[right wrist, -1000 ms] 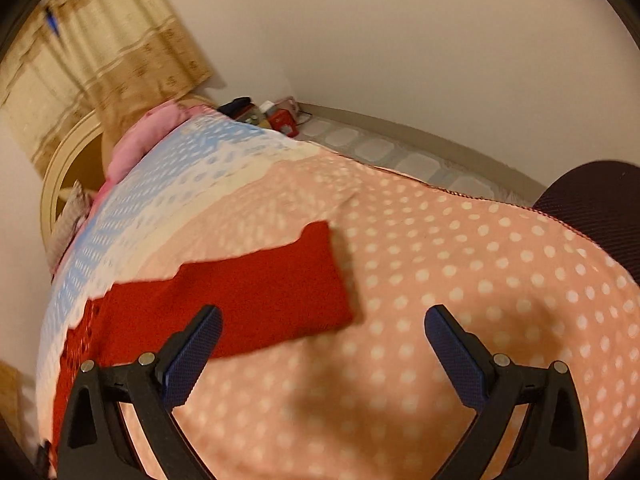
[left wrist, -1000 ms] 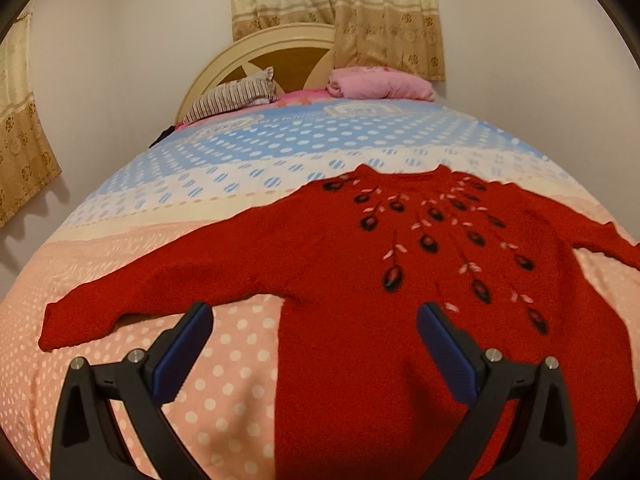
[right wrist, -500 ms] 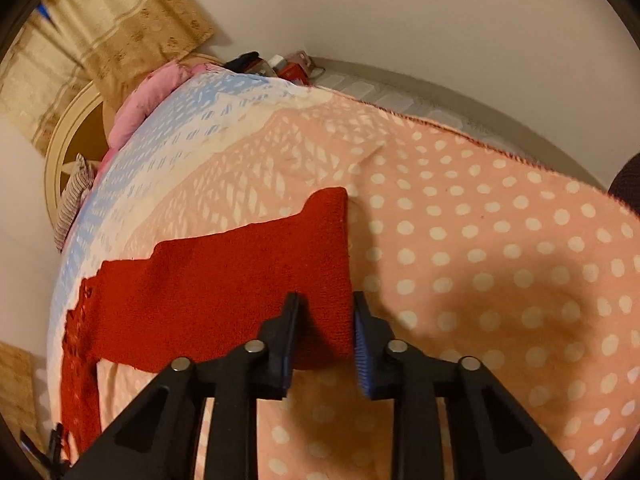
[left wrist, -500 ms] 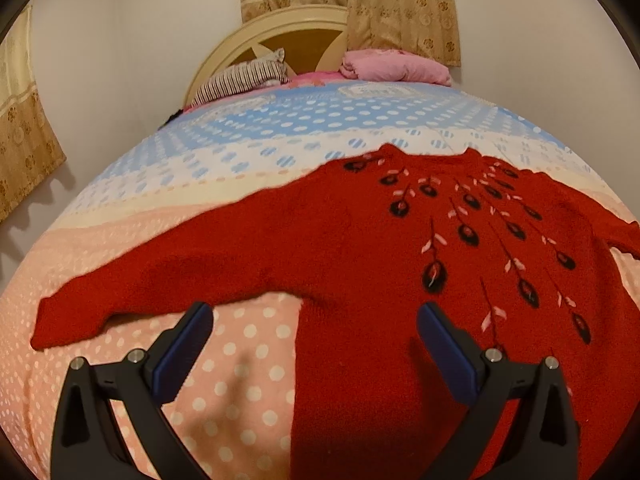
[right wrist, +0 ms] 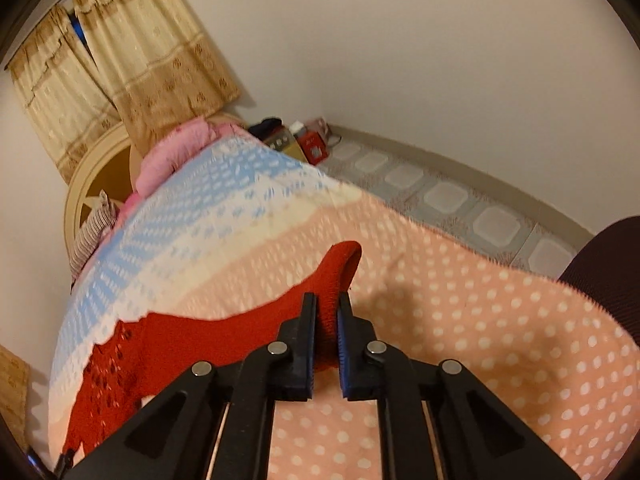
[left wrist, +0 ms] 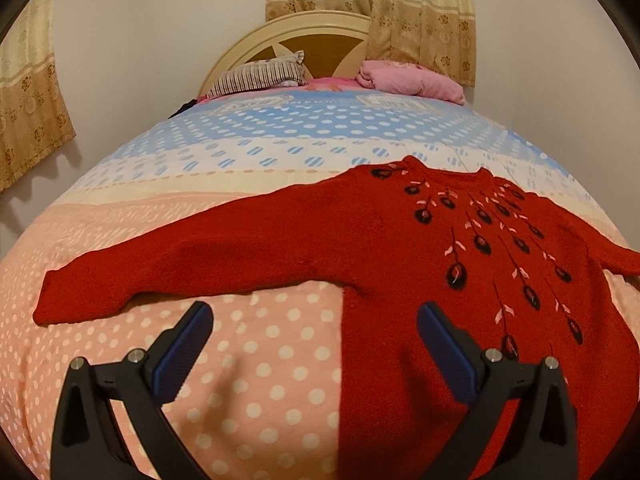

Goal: Fold small clothes
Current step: 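Lift the sleeve with the right gripper and fold it across the sweater body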

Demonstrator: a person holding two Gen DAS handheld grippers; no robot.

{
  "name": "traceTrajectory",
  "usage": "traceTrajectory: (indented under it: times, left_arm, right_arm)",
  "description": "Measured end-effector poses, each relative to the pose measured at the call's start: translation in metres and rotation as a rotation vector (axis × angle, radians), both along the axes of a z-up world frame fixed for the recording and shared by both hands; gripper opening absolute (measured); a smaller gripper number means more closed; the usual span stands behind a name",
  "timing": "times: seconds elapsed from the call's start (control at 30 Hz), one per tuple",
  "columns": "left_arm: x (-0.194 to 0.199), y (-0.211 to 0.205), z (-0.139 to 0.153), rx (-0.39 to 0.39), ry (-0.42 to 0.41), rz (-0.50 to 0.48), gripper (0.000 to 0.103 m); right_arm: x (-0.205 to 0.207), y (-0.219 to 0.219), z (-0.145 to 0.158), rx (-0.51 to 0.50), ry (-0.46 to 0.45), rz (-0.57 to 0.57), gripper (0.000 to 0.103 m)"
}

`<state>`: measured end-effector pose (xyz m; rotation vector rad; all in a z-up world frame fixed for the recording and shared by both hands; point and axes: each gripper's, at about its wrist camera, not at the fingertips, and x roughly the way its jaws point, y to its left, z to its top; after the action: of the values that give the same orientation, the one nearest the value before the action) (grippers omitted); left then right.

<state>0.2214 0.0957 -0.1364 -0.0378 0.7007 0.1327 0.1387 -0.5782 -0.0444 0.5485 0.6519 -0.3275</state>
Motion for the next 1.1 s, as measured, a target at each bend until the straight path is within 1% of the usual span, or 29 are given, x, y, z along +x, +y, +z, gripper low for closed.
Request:
traceTrajectory:
  times: [0.03,0.17,0.33,0.6,0.8,1.1]
  left_arm:
    - [-0.001,0.002,0.000,-0.004,0.001,0.000,0.103]
    - [-0.004,0.012,-0.001,-0.025,0.003,0.016,0.103]
    - [-0.007,0.022,0.000,-0.049,-0.001,0.034,0.103]
    - [-0.013,0.028,0.002,-0.081,-0.017,0.038,0.103]
    - [-0.016,0.036,0.002,-0.126,-0.022,0.047,0.103]
    - [-0.021,0.048,-0.003,-0.158,-0.030,0.060,0.103]
  right_arm:
    - [0.000,0.001,0.006,-0.004,-0.010,-0.002,0.006]
    - [0.002,0.004,0.025,-0.014,-0.039,-0.003,0.006]
    - [0.019,0.035,0.050,-0.051,-0.059,0.063,0.005]
    - [0.061,0.104,0.096,-0.137,-0.101,0.198,0.005]
    - [0.089,0.172,0.132,-0.220,-0.139,0.313,0.005]
    - [0.121,0.262,0.169,-0.298,-0.175,0.448,0.005]
